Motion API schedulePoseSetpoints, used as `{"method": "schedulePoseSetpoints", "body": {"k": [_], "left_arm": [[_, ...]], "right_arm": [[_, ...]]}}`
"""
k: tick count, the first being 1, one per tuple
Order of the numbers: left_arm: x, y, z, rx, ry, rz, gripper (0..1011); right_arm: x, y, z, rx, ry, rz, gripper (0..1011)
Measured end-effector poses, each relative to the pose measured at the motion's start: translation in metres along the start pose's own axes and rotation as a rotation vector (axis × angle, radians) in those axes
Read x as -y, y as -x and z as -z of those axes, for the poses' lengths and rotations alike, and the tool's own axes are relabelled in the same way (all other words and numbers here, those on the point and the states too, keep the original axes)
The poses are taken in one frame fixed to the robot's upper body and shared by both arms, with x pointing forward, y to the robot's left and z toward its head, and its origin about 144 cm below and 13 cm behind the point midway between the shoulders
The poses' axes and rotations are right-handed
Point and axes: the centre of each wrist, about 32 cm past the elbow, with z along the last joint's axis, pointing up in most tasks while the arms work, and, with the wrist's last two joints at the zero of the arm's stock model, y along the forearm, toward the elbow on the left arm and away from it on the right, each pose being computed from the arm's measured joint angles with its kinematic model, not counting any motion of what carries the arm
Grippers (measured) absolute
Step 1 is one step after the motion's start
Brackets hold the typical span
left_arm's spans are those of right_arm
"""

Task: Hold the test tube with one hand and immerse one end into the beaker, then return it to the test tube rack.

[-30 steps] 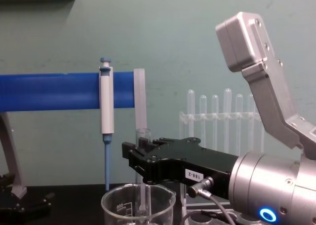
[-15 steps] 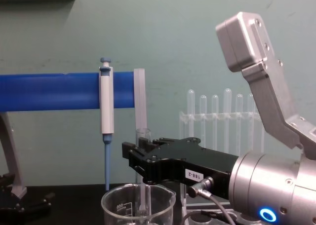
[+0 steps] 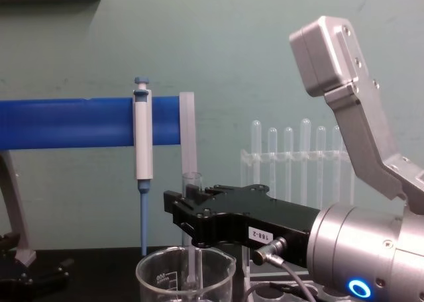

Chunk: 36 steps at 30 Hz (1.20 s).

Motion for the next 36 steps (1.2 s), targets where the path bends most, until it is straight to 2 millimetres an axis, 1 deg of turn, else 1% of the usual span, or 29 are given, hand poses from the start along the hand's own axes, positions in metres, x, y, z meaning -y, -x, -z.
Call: {"method": "schedulePoseSetpoints", "body": {"k": [36], "left_arm": [[0.0, 0.0, 0.0, 0.0, 0.0, 0.0, 1000]], "right_arm": [[0.0, 0.0, 0.0, 0.0, 0.0, 0.0, 225]]}}
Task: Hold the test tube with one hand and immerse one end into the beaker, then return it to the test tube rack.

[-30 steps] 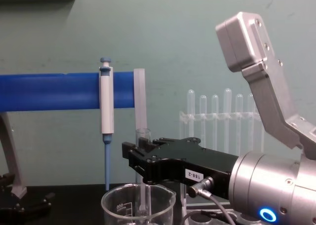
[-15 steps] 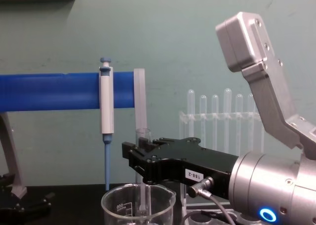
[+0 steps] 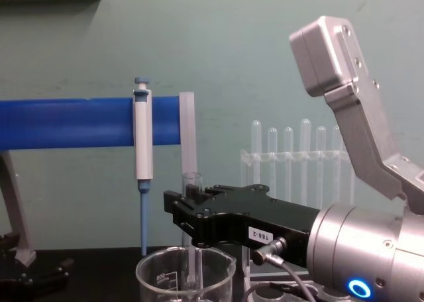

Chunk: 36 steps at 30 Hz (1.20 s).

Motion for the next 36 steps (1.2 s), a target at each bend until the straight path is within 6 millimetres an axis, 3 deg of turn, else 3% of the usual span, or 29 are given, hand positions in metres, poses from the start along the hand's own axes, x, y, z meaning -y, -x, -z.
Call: {"method": "schedulePoseSetpoints", "body": {"k": [36], "left_arm": [[0.0, 0.0, 0.0, 0.0, 0.0, 0.0, 1000]], "right_arm": [[0.0, 0.0, 0.0, 0.0, 0.0, 0.0, 225]]}}
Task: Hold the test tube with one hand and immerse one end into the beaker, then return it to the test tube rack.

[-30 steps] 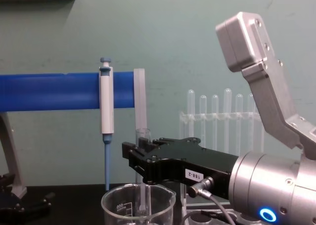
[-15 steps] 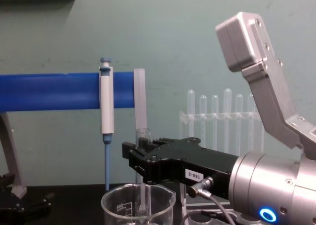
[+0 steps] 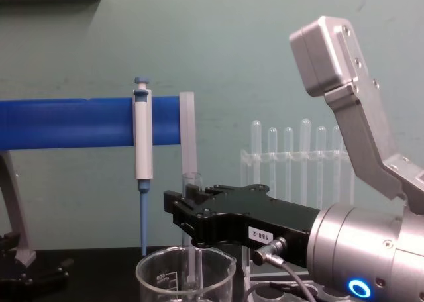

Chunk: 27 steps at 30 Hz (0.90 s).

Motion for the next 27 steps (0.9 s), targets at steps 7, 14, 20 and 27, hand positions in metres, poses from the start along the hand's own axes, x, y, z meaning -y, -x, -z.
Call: {"method": "schedulePoseSetpoints", "body": {"k": [7, 14, 20, 27], "left_arm": [[0.0, 0.0, 0.0, 0.0, 0.0, 0.0, 1000], [0.0, 0.0, 0.0, 0.0, 0.0, 0.0, 1000], [0.0, 0.0, 0.0, 0.0, 0.0, 0.0, 1000], [0.0, 0.0, 0.0, 0.0, 0.0, 0.0, 1000]], "right_arm": [[0.0, 0.0, 0.0, 0.0, 0.0, 0.0, 225], [0.0, 0.0, 0.0, 0.0, 0.0, 0.0, 225], [0.0, 0.0, 0.0, 0.0, 0.0, 0.0, 225], [0.0, 0.0, 0.0, 0.0, 0.0, 0.0, 225]]}}
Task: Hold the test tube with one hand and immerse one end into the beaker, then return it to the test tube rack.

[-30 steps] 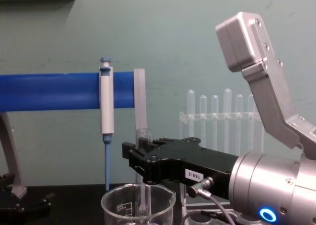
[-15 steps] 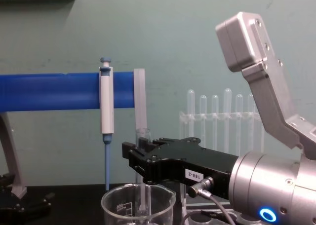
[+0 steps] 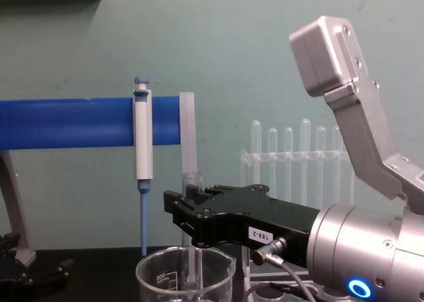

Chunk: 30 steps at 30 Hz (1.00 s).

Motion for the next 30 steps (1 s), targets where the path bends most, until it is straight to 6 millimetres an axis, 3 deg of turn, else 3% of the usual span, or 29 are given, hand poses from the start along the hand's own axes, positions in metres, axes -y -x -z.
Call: {"method": "schedulePoseSetpoints", "body": {"k": [30], "left_arm": [[0.0, 0.0, 0.0, 0.0, 0.0, 0.0, 1000]], "right_arm": [[0.0, 0.0, 0.0, 0.0, 0.0, 0.0, 225]]}}
